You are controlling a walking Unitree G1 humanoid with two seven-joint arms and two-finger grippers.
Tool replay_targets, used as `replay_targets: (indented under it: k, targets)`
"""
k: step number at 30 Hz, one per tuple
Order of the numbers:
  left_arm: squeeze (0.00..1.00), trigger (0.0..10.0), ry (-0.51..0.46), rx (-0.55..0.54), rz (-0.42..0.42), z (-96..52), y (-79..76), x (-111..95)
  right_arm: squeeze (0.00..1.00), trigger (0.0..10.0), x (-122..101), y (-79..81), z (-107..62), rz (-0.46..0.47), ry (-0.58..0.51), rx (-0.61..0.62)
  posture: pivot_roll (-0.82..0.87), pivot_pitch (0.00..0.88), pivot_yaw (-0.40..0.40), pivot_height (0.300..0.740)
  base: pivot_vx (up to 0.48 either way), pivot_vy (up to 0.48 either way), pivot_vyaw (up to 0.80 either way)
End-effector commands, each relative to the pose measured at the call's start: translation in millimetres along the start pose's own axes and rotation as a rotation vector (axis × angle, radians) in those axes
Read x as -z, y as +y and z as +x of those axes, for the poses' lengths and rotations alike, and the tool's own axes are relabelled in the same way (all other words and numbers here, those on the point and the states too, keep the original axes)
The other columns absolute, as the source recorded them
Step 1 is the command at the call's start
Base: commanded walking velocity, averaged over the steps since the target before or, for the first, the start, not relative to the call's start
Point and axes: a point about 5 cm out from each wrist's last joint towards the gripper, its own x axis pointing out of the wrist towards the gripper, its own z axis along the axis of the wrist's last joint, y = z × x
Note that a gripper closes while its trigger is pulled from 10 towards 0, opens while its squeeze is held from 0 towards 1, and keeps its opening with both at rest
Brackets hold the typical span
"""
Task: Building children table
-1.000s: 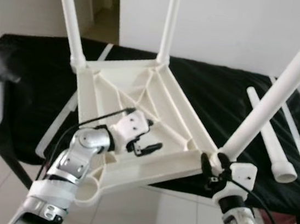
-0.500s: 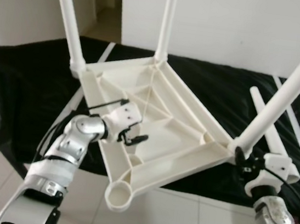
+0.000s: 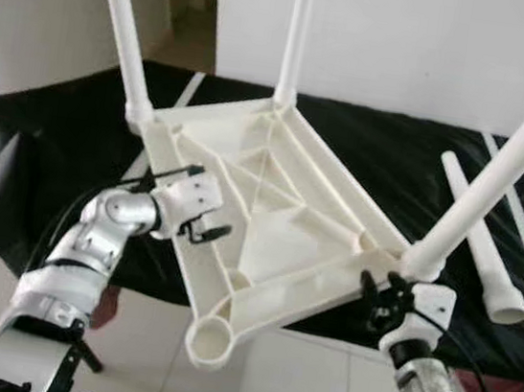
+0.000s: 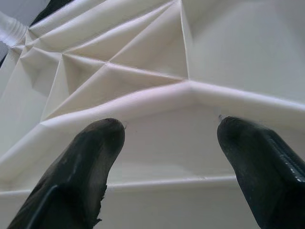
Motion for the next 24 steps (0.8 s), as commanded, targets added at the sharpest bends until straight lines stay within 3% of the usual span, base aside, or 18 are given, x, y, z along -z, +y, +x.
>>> replay_targets:
  k: [1, 5, 7, 12, 15, 17, 19, 24]
  targets:
    - [0.00, 10.0, 0.027, -0.172, -0.018, -12.7, 9.7, 12.6, 0.00, 10.0, 9.8, 2.8, -10.3, 0.018, 0.043, 0.041, 0.00, 0.020, 0.005, 0.740, 0.000, 0.000, 0.00]
    - [0.00, 10.0, 0.005, -0.116, -0.035, -18.4, 7.4, 13.1, 0.00, 10.0, 14.1, 3.1, -16.5, 0.012, 0.065, 0.051, 0.00, 0.020, 0.006, 0.740, 0.000, 0.000, 0.00]
    - [0.00, 10.0, -0.019, -0.027, -0.045, -26.5, 0.6, 12.3, 0.00, 10.0, 19.7, -3.8, -23.5, 0.001, 0.094, 0.109, 0.00, 0.022, 0.007, 0.740, 0.000, 0.000, 0.00]
    - [0.00, 10.0, -0.025, 0.033, -0.057, -29.7, -7.7, 13.5, 0.00, 10.0, 19.6, -8.3, -24.9, -0.007, 0.089, 0.169, -0.01, 0.022, 0.006, 0.740, 0.000, 0.000, 0.00]
    - [0.00, 10.0, -0.029, 0.052, -0.059, -29.5, -11.1, 13.4, 0.00, 10.0, 19.5, -9.0, -24.7, -0.009, 0.088, 0.182, -0.01, 0.021, 0.005, 0.740, 0.000, 0.000, 0.00]
    - [0.00, 10.0, -0.026, 0.082, -0.065, -28.1, -17.7, 13.6, 0.00, 10.0, 19.9, -8.6, -23.1, -0.006, 0.092, 0.194, 0.00, 0.021, 0.003, 0.740, 0.000, 0.000, 0.00]
    - [0.00, 10.0, -0.040, 0.149, -0.076, -21.8, -35.4, 10.0, 0.00, 10.0, 22.1, -7.3, -21.5, -0.001, 0.107, 0.226, 0.00, 0.019, 0.001, 0.740, 0.000, 0.000, 0.00]
    - [0.00, 10.0, -0.033, 0.175, -0.072, -17.5, -45.7, 9.3, 0.00, 10.0, 22.6, -8.1, -23.0, 0.002, 0.108, 0.256, 0.00, 0.018, -0.004, 0.740, 0.000, 0.000, 0.00]
